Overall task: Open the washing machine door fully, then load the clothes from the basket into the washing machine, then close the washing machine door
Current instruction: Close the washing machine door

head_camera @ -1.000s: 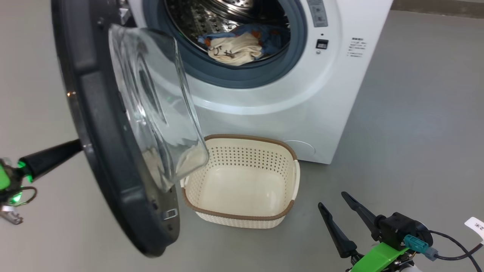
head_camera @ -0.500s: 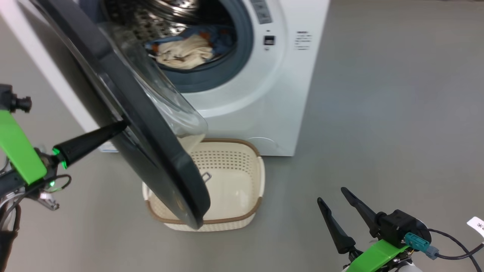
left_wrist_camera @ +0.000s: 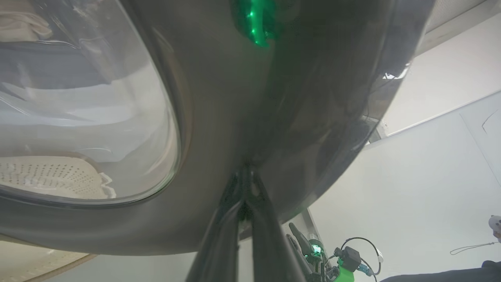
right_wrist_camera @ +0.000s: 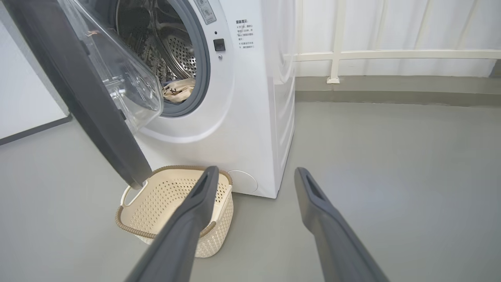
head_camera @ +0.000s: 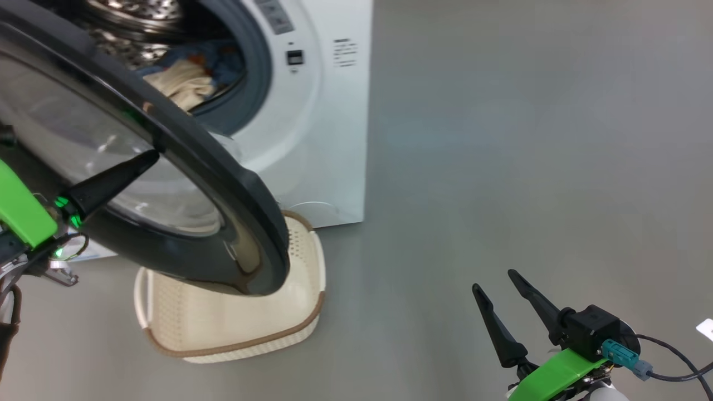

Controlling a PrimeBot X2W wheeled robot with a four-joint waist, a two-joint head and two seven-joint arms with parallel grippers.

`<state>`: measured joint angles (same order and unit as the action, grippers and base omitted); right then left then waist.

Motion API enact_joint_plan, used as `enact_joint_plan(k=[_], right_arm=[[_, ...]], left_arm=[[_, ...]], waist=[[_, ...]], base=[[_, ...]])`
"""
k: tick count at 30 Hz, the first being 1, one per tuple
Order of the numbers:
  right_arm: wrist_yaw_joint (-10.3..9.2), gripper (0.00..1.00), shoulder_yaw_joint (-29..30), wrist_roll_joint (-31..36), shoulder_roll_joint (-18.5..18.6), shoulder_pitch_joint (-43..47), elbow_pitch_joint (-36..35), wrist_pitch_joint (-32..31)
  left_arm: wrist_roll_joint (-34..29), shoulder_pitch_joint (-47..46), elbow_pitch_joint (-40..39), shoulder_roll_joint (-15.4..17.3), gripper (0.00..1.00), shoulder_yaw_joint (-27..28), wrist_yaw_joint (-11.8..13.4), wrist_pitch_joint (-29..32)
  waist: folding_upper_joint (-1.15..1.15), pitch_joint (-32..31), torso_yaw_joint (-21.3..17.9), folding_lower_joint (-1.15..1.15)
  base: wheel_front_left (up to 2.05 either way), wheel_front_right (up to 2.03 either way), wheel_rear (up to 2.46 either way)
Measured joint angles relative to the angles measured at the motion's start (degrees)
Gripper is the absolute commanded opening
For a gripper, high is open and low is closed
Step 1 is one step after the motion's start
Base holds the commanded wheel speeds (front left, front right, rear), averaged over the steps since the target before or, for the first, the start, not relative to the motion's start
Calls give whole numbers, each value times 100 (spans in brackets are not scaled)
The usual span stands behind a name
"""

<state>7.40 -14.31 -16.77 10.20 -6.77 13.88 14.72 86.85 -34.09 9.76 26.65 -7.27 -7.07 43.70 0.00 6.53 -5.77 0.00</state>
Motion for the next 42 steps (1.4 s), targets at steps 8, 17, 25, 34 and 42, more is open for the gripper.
enact_joint_plan(k=[8, 17, 25, 34, 42], right_arm=[[0, 100, 76, 0, 33, 4, 0, 0], [0, 100, 120, 0, 53, 33, -3, 0], [0, 100, 175, 4, 64, 232, -14, 0], [0, 100, 331, -3, 112, 499, -26, 0], [0, 100, 409, -33, 208, 634, -31, 0]], left_arm=[[3, 10, 44, 25, 0, -78, 0, -193], [-127, 420, -259, 247, 0, -257, -1, -492], [-279, 1510, -485, 490, 14, -281, -1, -1276], [-661, 2754, -614, 701, 100, -626, -1, -2691], [-1154, 3452, -322, 940, 100, -1249, -2, -4151]], waist=[[0, -22, -174, 0], [0, -111, 94, 0], [0, -301, 301, 0], [0, -472, 355, 0], [0, -542, 286, 0]], base=[[0, 0, 0], [0, 0, 0], [0, 0, 0], [0, 0, 0], [0, 0, 0]])
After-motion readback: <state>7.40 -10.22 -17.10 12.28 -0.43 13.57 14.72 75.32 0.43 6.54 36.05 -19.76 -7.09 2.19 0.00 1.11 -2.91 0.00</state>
